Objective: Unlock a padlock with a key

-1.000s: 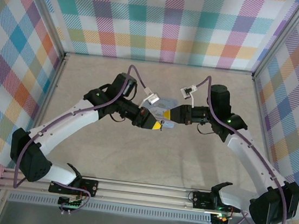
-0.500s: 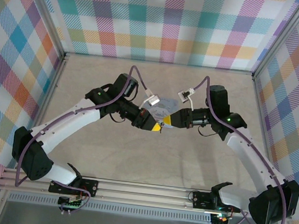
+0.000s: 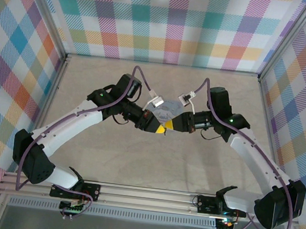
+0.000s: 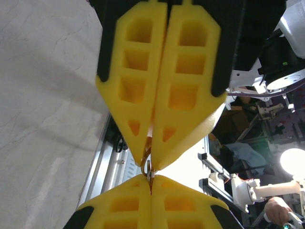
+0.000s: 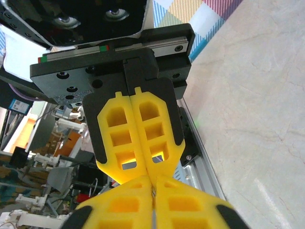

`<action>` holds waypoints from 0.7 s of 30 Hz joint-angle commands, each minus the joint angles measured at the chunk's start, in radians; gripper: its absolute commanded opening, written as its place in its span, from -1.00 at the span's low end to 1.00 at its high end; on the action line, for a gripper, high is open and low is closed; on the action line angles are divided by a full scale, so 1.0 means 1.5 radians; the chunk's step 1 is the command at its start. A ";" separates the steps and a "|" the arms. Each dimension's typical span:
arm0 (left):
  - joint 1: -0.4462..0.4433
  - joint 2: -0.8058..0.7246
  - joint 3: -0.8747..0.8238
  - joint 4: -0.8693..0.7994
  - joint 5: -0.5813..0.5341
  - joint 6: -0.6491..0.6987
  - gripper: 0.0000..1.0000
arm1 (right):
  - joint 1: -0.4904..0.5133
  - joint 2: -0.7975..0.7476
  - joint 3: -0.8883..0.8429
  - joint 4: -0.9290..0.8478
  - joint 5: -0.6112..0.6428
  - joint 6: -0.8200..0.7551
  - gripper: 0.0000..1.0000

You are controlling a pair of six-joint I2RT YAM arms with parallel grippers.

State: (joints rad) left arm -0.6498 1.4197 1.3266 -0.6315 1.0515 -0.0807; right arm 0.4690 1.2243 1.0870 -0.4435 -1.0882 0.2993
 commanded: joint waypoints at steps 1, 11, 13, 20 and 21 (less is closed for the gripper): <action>0.009 0.002 0.017 -0.005 0.008 0.015 -1.00 | 0.004 -0.001 0.014 -0.006 0.009 -0.021 -0.95; 0.079 -0.114 -0.096 0.200 -0.168 -0.154 -0.16 | -0.005 -0.030 -0.017 0.231 0.162 0.154 -1.00; 0.086 -0.142 -0.123 0.253 -0.211 -0.189 -0.04 | -0.006 -0.040 -0.033 0.289 0.205 0.195 -1.00; 0.088 -0.194 -0.168 0.384 -0.310 -0.280 0.19 | -0.008 -0.078 -0.126 0.527 0.312 0.364 -1.00; 0.088 -0.196 -0.171 0.402 -0.316 -0.290 0.19 | -0.008 -0.085 -0.142 0.561 0.329 0.383 -1.00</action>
State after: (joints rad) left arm -0.5247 1.1435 1.0885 -0.1791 0.6521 -0.4282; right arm 0.4641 1.1313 0.9169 0.1703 -0.6979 0.7315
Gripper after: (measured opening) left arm 0.596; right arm 0.059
